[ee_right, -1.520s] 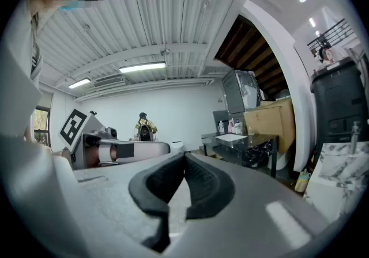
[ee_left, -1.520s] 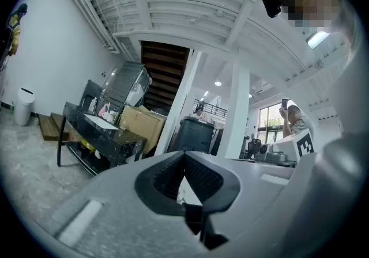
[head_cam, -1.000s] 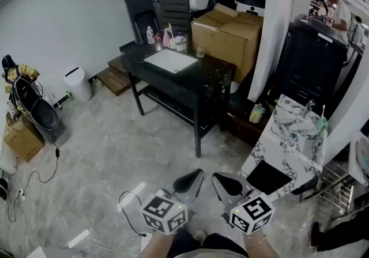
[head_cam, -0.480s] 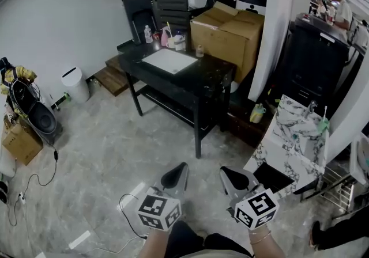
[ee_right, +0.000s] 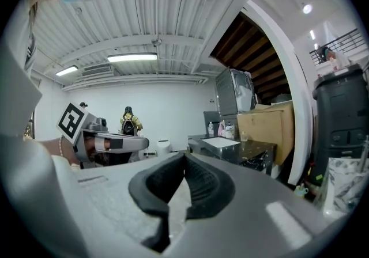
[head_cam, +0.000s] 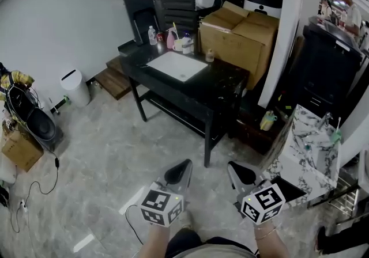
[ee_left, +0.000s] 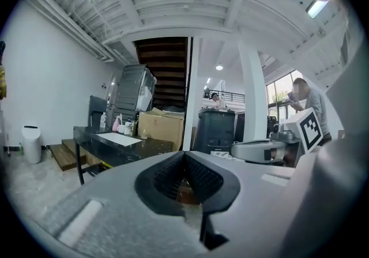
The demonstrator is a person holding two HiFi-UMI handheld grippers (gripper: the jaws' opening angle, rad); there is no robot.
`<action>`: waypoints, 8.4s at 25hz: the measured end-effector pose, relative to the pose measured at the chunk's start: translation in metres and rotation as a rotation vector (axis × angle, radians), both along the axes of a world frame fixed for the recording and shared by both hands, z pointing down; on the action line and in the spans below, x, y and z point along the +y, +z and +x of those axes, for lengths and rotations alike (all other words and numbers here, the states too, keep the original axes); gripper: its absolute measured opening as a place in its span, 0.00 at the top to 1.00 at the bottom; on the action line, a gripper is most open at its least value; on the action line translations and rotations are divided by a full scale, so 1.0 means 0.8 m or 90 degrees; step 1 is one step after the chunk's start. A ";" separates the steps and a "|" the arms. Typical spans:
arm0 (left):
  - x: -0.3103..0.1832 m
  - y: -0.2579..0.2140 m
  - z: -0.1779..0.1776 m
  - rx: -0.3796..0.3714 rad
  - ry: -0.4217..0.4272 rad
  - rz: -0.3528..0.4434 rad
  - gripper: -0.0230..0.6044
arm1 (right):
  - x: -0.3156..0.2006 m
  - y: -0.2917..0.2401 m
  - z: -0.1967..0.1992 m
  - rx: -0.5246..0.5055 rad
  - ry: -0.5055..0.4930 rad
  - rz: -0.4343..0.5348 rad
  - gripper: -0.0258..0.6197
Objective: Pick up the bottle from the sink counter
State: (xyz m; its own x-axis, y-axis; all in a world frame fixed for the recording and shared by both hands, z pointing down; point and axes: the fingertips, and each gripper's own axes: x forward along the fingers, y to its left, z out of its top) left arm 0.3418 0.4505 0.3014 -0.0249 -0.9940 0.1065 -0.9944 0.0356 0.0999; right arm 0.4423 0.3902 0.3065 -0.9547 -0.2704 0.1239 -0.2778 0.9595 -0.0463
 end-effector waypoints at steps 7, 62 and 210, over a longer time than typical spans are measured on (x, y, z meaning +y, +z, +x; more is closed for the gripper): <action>-0.049 -0.012 -0.113 -0.012 0.023 0.002 0.96 | -0.040 -0.023 -0.123 -0.010 0.003 0.024 0.96; -0.436 0.009 -0.425 -0.026 0.055 -0.048 0.96 | -0.431 0.005 -0.467 -0.043 -0.032 -0.044 0.96; -0.936 0.186 -0.656 0.134 0.369 -0.180 0.96 | -0.941 0.169 -0.662 0.110 0.305 -0.146 0.96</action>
